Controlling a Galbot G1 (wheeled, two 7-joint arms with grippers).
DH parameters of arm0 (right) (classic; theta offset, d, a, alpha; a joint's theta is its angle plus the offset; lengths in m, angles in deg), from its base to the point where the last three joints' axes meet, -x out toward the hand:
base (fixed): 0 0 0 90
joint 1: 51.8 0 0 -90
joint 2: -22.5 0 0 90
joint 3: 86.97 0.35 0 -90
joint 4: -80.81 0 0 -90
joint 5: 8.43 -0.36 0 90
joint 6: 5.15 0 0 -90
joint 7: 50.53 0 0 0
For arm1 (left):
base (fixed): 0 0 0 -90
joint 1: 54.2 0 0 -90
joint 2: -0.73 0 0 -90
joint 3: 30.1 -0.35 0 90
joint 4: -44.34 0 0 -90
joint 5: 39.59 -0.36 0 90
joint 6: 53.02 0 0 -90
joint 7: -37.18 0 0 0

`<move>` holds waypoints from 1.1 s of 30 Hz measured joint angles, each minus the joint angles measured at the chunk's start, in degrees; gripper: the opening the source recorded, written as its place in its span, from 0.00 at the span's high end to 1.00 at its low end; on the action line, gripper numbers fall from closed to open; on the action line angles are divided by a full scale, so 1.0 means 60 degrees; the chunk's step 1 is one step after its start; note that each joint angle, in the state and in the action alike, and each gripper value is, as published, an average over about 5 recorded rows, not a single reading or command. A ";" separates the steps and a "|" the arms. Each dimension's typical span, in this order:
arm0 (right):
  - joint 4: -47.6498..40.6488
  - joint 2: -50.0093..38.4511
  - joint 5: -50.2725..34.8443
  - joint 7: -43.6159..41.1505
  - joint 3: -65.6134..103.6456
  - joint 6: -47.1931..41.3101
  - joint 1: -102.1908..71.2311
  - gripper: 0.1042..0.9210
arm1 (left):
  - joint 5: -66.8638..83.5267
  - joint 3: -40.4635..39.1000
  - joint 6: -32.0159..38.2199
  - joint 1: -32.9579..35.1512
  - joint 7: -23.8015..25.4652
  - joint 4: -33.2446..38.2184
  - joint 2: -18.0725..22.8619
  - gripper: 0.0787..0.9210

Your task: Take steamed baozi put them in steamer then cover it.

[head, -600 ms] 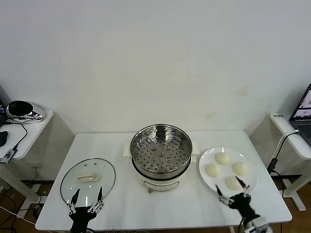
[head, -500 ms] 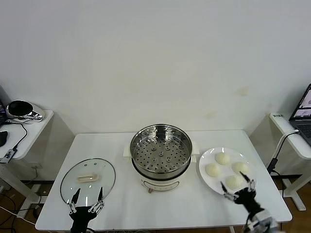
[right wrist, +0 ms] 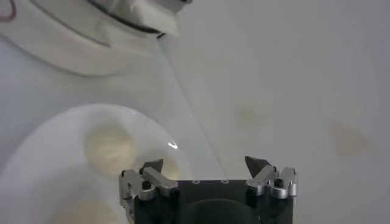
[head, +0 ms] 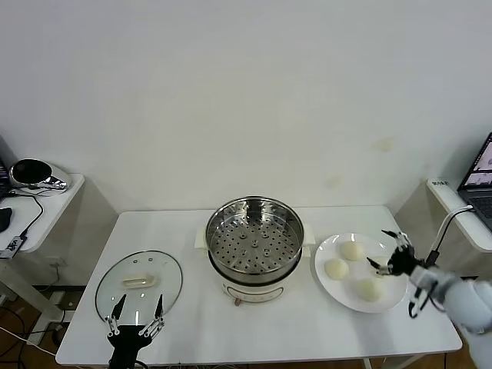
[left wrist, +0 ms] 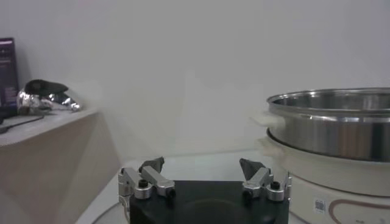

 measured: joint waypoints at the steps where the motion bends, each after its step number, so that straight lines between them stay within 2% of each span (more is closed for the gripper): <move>1: -0.0234 -0.0071 0.0032 -0.0276 -0.0423 0.0036 0.0453 0.12 | -0.0042 0.0013 0.0005 0.0016 0.0001 0.0018 0.0010 0.12; 7: -0.1529 -0.0204 0.0177 -0.1733 -0.2799 0.0330 0.2871 0.12 | -0.0229 0.0080 0.0024 0.0050 0.0018 0.0094 0.0033 0.12; 13: -0.2722 0.0076 0.0391 -0.2587 -0.4650 0.0675 0.4611 0.12 | -0.0368 0.0123 0.0008 -0.0037 -0.0009 0.0059 0.0081 0.12; 33: -0.5965 0.1999 0.1439 -0.3516 -0.7201 0.1355 0.6884 0.12 | -0.0697 0.0368 0.0040 0.0081 0.0056 0.0061 0.0030 0.12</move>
